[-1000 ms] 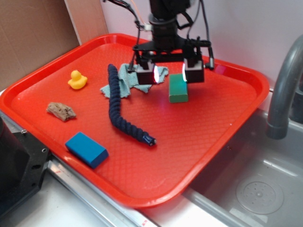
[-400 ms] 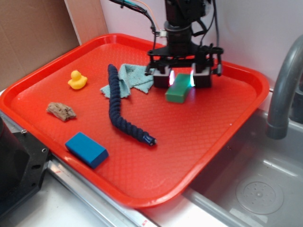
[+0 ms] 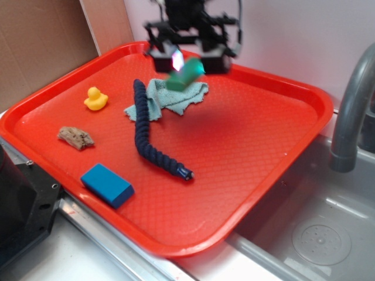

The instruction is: Grab the green block.

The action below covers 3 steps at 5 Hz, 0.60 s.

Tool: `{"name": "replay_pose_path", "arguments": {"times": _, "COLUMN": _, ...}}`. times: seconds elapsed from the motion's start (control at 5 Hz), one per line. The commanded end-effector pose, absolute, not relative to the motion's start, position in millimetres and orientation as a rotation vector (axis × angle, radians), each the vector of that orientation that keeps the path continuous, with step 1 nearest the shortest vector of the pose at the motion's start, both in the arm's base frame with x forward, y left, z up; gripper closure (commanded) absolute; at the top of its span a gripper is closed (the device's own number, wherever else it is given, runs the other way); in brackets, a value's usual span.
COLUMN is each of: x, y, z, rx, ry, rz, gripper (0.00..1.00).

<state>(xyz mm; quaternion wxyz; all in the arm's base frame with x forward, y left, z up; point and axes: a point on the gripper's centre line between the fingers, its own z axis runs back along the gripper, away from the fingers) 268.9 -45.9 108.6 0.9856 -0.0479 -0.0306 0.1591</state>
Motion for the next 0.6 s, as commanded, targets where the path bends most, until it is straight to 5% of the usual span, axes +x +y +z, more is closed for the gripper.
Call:
{"name": "replay_pose_path", "arguments": {"times": 0.0, "x": 210.9, "y": 4.5, "z": 221.9, "rx": -0.038, "ry": -0.077, "rz": 0.147, "gripper": 1.00}}
{"name": "replay_pose_path", "arguments": {"times": 0.2, "x": 192.0, "y": 26.5, "z": 244.5, "rx": -0.096, "ry": -0.058, "rz": 0.190, "gripper": 1.00}}
{"name": "replay_pose_path", "arguments": {"times": 0.4, "x": 197.5, "y": 31.4, "z": 240.2, "rx": -0.077, "ry": -0.037, "rz": 0.215, "gripper": 1.00}}
